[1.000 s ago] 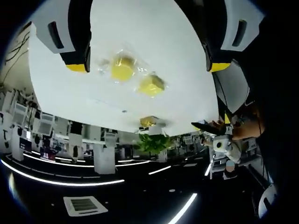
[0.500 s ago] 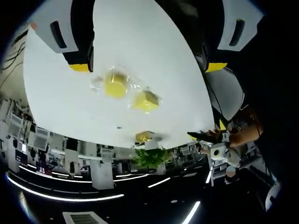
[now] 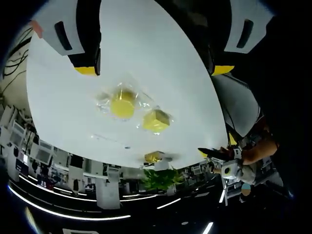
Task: Compare the silicone blocks by pressing each to a similar depth, holding the contact briefly, and releasing to observe deformation and rebound differences across the visible hardness samples.
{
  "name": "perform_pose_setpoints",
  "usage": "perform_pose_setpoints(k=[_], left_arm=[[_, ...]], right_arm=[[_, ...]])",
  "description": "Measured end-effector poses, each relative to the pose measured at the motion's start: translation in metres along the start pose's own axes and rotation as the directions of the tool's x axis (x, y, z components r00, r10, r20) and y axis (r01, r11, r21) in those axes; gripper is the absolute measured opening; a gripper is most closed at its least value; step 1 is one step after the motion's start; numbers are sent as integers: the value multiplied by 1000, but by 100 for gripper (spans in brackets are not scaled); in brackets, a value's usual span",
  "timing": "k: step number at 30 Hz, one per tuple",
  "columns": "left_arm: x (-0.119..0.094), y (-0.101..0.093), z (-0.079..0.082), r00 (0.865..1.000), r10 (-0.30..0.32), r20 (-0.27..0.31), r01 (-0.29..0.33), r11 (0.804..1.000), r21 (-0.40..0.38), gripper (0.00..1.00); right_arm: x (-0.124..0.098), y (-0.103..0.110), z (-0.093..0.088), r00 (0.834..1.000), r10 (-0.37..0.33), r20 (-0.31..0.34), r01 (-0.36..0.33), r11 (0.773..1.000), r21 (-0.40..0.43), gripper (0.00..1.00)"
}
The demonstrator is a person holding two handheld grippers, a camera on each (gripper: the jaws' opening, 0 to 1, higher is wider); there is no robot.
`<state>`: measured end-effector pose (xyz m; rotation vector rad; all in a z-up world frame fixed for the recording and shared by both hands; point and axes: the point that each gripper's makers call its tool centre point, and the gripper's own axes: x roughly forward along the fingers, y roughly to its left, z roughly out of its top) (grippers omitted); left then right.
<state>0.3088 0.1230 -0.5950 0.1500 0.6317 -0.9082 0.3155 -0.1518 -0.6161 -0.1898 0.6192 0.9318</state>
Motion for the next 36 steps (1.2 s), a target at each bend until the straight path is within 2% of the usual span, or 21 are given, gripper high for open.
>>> perform_pose_setpoints(k=[5,7,9,11,15,18,21,23,25,26,27,28,29,30,31,32,33,34,35,36], left_arm=[[4,-1,-10,998,-12,-60,11,1000,-11,98],[6,-5,-9,998,-34,-59,32,999,-38,96],[9,-6,-5,998,-40,-56,35,996,-83,95],[11,-5,1,998,-47,-45,42,994,-100,94],[20,1,23,999,-47,12,48,979,-198,92],[29,14,34,1000,-24,17,27,975,-221,88],[42,21,48,999,-30,35,38,966,-256,87],[53,22,57,998,-56,39,65,956,-285,85],[67,25,70,994,-79,76,99,941,-324,78],[77,31,86,987,-51,154,114,895,-432,75],[82,32,93,981,-63,185,144,874,-464,73],[91,31,96,978,-92,188,173,858,-483,71],[98,32,97,979,-99,177,177,847,-502,69],[106,36,97,981,-103,165,172,855,-489,66],[118,38,96,984,-106,140,165,838,-521,65],[122,39,96,984,-114,135,169,834,-525,65],[134,39,93,986,-136,101,169,826,-538,66],[143,41,91,988,-129,83,154,813,-561,69],[156,44,94,987,-128,94,158,817,-555,70],[167,45,93,989,-127,72,145,809,-570,70]], right_arm=[[2,0,0,1000,1,8,-1,1000,-2,82],[0,0,22,990,-12,141,10,1000,12,84],[-4,1,33,979,-12,203,-1,998,65,86],[-9,-2,43,967,-24,255,7,998,66,84],[-11,-5,42,963,-36,267,16,997,77,85],[-8,0,34,973,-16,231,5,999,45,83],[-9,8,36,970,0,244,-10,999,39,83],[-10,9,36,969,-1,247,-13,998,54,80],[-10,10,33,971,-7,237,-4,999,43,80],[-10,12,31,973,1,231,-8,999,32,80],[-10,14,29,973,5,229,-12,1000,29,79],[-10,15,27,975,10,221,-17,999,29,78],[-10,16,26,976,10,217,-19,999,35,77],[-11,15,24,977,7,214,-16,999,43,77],[-12,14,22,977,0,212,-11,999,51,77],[-13,14,20,977,-5,212,-7,998,55,78],[-14,13,18,978,-9,209,-4,998,64,77],[-14,13,17,978,-8,208,-6,998,68,77],[-15,13,15,979,-4,204,-11,997,76,77],[-15,13,13,982,-2,191,-12,997,76,76]])
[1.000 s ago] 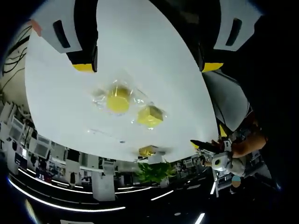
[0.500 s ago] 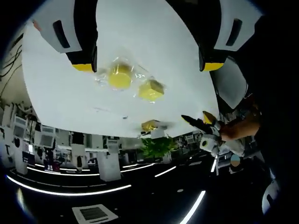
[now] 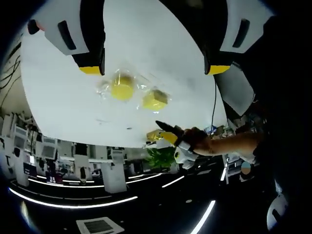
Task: Compare the silicone blocks by pressing each to a similar depth, holding the contact briefly, and releasing to observe deformation and rebound differences across the visible hardness samples.
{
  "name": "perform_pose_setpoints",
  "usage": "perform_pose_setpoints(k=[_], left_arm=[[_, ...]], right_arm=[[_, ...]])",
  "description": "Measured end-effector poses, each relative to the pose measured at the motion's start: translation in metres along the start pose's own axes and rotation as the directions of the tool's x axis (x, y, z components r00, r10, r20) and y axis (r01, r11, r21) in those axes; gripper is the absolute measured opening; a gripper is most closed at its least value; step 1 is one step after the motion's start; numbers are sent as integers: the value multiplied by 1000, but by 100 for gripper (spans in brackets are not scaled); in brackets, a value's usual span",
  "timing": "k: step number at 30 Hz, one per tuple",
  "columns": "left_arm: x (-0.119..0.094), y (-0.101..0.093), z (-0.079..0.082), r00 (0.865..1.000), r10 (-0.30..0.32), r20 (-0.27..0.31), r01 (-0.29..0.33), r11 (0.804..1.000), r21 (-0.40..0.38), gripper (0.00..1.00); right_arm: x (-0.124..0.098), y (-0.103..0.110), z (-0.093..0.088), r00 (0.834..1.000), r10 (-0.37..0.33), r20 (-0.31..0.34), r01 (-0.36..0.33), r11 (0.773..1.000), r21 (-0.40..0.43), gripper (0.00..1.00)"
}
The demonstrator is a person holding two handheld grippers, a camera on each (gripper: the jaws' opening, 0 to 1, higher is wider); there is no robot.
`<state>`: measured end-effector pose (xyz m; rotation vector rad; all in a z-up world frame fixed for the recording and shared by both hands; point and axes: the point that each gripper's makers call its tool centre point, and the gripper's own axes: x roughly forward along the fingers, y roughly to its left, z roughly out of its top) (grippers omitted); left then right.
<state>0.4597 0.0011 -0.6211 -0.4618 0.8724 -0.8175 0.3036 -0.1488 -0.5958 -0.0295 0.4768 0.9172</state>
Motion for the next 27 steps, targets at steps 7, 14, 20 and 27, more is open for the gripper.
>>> perform_pose_setpoints(k=[7,14,20,27], left_arm=[[42,12,5,998,16,-59,-18,1000,-26,69],[73,25,11,996,33,-79,-45,987,-153,67],[92,50,12,990,94,-104,-117,964,-238,69],[107,55,-2,983,71,-171,-121,946,-302,58]], right_arm=[[-11,-3,-10,999,-23,-23,23,1000,13,73],[-17,-8,-21,997,-49,-61,50,998,24,73],[-20,-17,-17,996,-72,-47,74,997,34,73],[-25,-24,-20,994,-94,-48,96,994,47,71]])
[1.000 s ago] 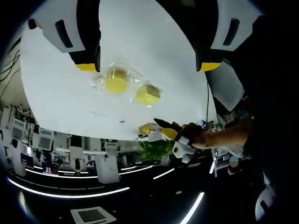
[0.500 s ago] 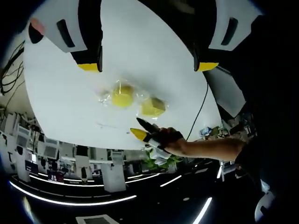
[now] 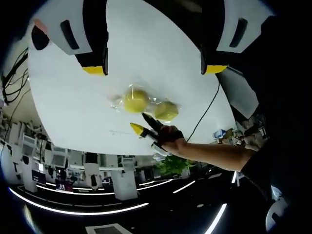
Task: Compare the silicone blocks by pressing each to a similar depth, holding the contact briefly, and releasing to observe deformation and rebound differences across the visible hardness samples.
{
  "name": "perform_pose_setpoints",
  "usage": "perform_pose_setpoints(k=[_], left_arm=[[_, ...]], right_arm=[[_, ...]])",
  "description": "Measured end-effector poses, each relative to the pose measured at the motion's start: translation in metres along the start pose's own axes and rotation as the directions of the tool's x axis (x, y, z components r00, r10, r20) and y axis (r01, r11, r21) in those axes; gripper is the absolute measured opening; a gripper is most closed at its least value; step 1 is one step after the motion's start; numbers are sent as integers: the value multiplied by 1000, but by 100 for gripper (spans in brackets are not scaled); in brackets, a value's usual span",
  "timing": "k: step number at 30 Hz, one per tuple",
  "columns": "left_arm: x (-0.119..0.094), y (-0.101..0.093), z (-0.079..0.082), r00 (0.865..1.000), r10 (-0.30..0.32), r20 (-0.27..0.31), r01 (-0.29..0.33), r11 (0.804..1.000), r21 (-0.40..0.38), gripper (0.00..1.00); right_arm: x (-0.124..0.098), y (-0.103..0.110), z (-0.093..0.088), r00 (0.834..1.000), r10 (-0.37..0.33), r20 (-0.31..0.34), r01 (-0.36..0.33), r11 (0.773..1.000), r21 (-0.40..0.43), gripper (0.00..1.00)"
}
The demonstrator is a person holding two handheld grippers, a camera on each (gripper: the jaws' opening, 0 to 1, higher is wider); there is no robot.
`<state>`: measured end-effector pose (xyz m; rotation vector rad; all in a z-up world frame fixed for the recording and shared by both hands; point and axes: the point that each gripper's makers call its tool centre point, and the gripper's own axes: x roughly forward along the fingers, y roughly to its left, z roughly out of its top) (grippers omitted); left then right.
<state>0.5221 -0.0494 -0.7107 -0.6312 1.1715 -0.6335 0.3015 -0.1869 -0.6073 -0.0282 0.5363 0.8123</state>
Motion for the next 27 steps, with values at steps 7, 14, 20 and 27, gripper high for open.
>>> perform_pose_setpoints(k=[7,14,20,27], left_arm=[[14,8,-6,999,-12,-40,11,1000,-17,37],[17,8,-1,998,-35,43,32,998,53,7],[16,-4,-8,994,-98,49,93,992,87,0],[-11,-45,-16,973,-224,53,197,928,315,0]], right_arm=[[-9,-7,-2,999,-32,1,32,999,16,69],[-11,-7,-8,999,-34,-9,34,999,40,66],[-14,-4,-8,999,-36,-23,36,999,27,64],[-11,-4,-5,999,-31,-20,32,999,13,63]])
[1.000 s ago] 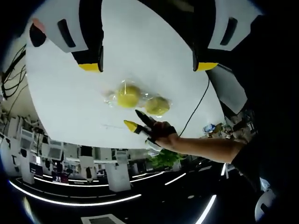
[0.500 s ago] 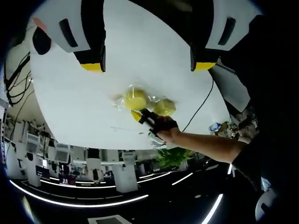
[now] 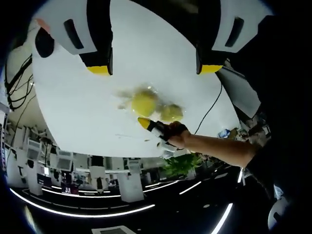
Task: Compare the silicone blocks by pressing each to a similar depth, holding the contact briefly, and releasing to observe deformation and rebound differences across the visible hardness samples.
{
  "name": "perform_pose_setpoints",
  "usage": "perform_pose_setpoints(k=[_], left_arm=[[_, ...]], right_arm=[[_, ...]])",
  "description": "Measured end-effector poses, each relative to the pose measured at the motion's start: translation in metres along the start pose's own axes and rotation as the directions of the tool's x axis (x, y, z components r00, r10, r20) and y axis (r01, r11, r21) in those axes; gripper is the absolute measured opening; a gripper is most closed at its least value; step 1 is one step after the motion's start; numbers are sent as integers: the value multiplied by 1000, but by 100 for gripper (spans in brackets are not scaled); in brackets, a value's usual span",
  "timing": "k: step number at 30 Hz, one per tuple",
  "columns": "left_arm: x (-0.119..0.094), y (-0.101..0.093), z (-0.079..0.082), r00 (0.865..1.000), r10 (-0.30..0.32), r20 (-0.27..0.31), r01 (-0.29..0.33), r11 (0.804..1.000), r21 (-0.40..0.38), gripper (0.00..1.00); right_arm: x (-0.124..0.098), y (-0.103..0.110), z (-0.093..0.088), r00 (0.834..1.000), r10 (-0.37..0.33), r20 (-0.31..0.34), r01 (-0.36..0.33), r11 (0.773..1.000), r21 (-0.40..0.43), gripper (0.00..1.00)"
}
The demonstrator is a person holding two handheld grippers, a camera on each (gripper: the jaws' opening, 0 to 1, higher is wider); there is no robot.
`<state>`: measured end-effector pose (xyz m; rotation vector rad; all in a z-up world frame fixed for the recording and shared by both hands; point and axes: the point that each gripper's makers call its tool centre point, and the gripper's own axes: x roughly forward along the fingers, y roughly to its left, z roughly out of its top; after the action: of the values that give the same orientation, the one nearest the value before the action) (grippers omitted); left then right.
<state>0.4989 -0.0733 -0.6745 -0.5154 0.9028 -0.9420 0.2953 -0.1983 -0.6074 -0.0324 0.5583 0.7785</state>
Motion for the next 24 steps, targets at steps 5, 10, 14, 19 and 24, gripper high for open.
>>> perform_pose_setpoints(k=[5,10,14,19,24], left_arm=[[-28,-38,-2,993,-95,63,92,994,54,0],[-53,-68,1,987,-113,114,90,977,195,0],[-78,-86,8,987,-100,128,56,950,307,0],[-112,-116,18,977,-134,163,73,940,334,0],[-138,-147,22,969,-169,180,94,927,364,0]], right_arm=[[7,9,-1,1000,24,-11,-25,999,-25,62],[14,16,0,998,54,-19,-55,997,-46,62],[21,24,11,995,95,4,-94,993,-73,61],[33,33,32,988,148,50,-144,986,-83,61],[47,48,53,972,214,95,-203,973,-113,61]])
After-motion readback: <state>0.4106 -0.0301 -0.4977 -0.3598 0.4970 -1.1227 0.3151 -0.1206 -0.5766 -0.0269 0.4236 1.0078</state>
